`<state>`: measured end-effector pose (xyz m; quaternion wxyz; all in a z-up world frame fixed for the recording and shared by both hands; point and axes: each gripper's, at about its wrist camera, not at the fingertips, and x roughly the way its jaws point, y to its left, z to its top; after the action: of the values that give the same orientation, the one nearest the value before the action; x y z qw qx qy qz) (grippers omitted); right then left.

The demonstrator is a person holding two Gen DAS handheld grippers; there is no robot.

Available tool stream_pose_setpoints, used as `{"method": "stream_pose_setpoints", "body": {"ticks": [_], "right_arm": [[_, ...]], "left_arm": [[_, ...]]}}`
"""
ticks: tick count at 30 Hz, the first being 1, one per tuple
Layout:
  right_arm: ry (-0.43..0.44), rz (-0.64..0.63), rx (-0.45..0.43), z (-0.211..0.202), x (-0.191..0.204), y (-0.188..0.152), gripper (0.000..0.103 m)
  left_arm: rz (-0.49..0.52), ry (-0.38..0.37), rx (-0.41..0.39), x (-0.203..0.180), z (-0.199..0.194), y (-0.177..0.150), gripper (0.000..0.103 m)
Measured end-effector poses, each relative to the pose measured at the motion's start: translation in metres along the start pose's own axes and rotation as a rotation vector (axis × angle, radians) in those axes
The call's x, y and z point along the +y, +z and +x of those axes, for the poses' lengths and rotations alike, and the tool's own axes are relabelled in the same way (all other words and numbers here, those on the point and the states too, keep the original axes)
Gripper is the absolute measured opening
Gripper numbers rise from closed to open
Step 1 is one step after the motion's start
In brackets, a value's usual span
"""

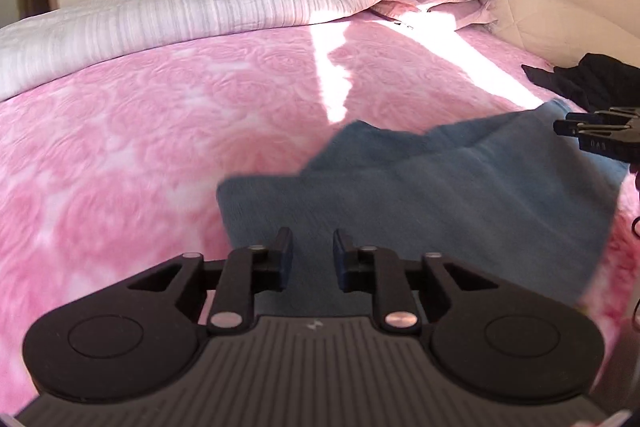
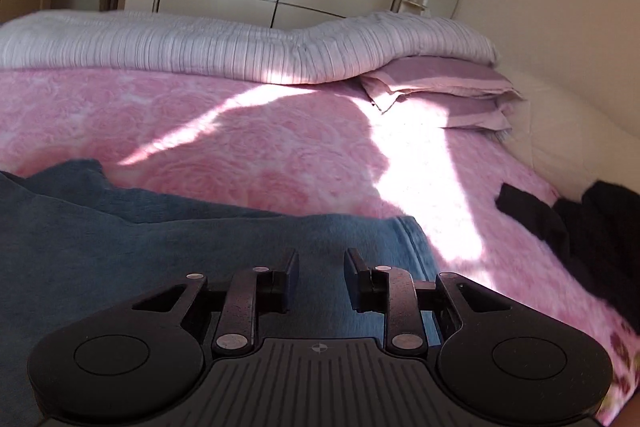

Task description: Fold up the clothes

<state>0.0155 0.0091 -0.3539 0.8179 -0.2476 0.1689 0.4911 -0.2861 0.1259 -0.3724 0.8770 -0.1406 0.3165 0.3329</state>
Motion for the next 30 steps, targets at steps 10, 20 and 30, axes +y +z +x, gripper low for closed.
{"method": "stream_pose_setpoints", "body": {"ticks": [10,20,30], "right_arm": [[0.04,0.057,-0.007,0.04,-0.025,-0.016,0.028],[0.035,0.197,0.032,0.06,-0.057,-0.019,0.028],[0.037,0.266,-0.025,-0.049,-0.063,-0.031,0.028]], "left_arm": [[-0.089,-0.003,-0.069,0.02,0.015,0.005,0.004],[0.015,0.136,-0.052,0.022,0.046,-0.003,0.004],[-0.068,0.013,-0.091,-0.019,-0.067,-0.031,0.005]]}}
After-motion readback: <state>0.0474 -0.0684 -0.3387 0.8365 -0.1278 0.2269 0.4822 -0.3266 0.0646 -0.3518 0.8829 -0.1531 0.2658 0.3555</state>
